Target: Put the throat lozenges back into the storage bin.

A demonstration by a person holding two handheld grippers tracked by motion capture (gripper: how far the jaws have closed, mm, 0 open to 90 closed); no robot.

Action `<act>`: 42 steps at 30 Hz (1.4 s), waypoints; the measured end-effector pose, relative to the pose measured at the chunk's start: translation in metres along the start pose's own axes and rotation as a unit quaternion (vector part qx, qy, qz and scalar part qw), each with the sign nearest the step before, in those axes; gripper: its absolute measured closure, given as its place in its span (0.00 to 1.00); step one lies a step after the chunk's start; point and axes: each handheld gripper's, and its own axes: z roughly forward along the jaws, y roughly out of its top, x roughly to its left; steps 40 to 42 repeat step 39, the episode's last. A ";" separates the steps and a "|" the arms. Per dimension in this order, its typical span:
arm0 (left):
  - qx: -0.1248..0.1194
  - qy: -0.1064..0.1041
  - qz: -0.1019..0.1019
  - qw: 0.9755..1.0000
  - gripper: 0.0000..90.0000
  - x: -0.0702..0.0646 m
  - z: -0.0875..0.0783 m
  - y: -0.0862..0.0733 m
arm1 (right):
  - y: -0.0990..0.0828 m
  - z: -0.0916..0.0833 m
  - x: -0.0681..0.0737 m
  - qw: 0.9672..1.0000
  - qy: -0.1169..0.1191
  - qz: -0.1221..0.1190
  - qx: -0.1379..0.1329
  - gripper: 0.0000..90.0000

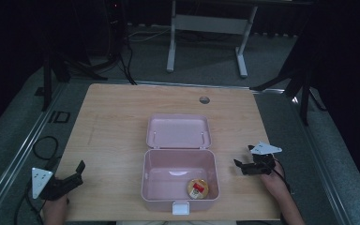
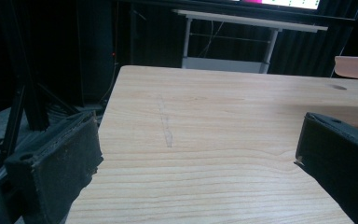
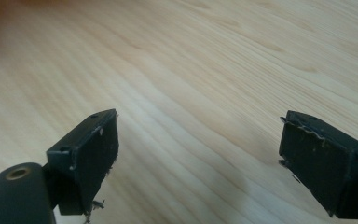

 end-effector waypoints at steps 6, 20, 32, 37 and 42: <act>0.000 0.000 0.000 1.000 0.00 0.000 0.000 0.000 | -0.011 -0.004 -0.012 0.999 -0.029 0.039 -0.013 0.13; 0.001 -0.001 -0.001 1.000 0.00 0.000 0.000 0.000 | -0.025 -0.015 -0.039 0.980 -0.108 0.155 -0.064 0.13; 0.001 -0.001 -0.001 1.000 0.00 0.000 0.000 0.000 | -0.030 -0.019 -0.044 0.971 -0.106 0.194 -0.092 0.13; 0.001 -0.001 -0.002 1.000 0.00 0.000 0.000 0.000 | -0.028 -0.017 -0.042 0.973 -0.108 0.187 -0.080 0.13; 0.001 -0.001 -0.002 1.000 0.00 0.000 0.000 0.000 | -0.028 -0.016 -0.042 0.973 -0.112 0.185 -0.077 0.13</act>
